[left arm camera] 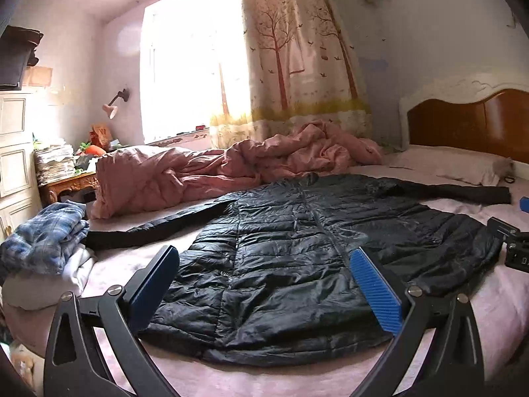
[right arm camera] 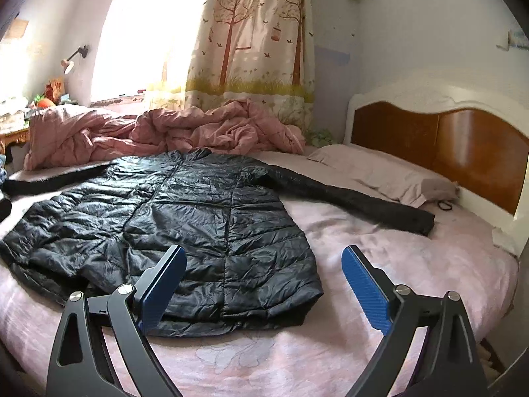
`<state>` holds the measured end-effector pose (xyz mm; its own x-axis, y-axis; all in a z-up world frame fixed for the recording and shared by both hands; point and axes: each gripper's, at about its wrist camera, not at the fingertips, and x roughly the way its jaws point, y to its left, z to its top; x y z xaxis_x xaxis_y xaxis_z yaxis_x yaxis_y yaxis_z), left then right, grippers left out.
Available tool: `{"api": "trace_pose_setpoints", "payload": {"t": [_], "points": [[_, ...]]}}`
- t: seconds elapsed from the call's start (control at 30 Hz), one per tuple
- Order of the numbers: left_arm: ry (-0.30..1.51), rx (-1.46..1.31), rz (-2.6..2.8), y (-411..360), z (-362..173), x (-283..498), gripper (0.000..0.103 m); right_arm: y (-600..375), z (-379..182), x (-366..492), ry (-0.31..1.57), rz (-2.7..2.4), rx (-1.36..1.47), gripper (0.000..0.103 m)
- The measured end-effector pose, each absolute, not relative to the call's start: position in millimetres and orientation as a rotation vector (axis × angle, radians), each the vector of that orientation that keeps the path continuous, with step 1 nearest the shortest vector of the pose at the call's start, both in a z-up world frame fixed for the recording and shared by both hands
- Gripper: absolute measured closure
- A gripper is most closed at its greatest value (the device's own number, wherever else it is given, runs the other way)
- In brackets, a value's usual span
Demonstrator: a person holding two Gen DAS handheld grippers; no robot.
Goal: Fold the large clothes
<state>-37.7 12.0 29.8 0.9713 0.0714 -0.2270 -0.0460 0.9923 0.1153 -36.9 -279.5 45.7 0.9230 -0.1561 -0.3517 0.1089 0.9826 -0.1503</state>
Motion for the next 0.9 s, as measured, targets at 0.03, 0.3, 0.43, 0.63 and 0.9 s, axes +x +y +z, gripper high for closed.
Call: {"api": "trace_pose_setpoints", "payload": {"t": [0.03,0.3,0.43,0.63,0.9], "points": [[0.230,0.094,0.054,13.5,30.8,-38.6,0.000,-279.5,46.2,-37.6,0.368,-0.130,-0.127,0.007],[0.242,0.022,0.028,22.8,33.1,-36.4,0.000,-284.6,49.8,-42.9,0.331,-0.180,-0.079,0.007],[0.223,0.031,0.048,20.1,32.1,-37.0,0.000,-299.4,53.7,-38.5,0.392,-0.117,0.022,0.007],[0.190,0.070,0.082,9.2,33.3,-46.3,0.000,-311.3,48.6,-24.2,0.490,-0.075,0.019,0.007],[0.192,0.061,0.099,8.2,35.0,-46.5,0.000,-297.8,47.7,-30.5,0.454,-0.112,-0.060,0.007]]}}
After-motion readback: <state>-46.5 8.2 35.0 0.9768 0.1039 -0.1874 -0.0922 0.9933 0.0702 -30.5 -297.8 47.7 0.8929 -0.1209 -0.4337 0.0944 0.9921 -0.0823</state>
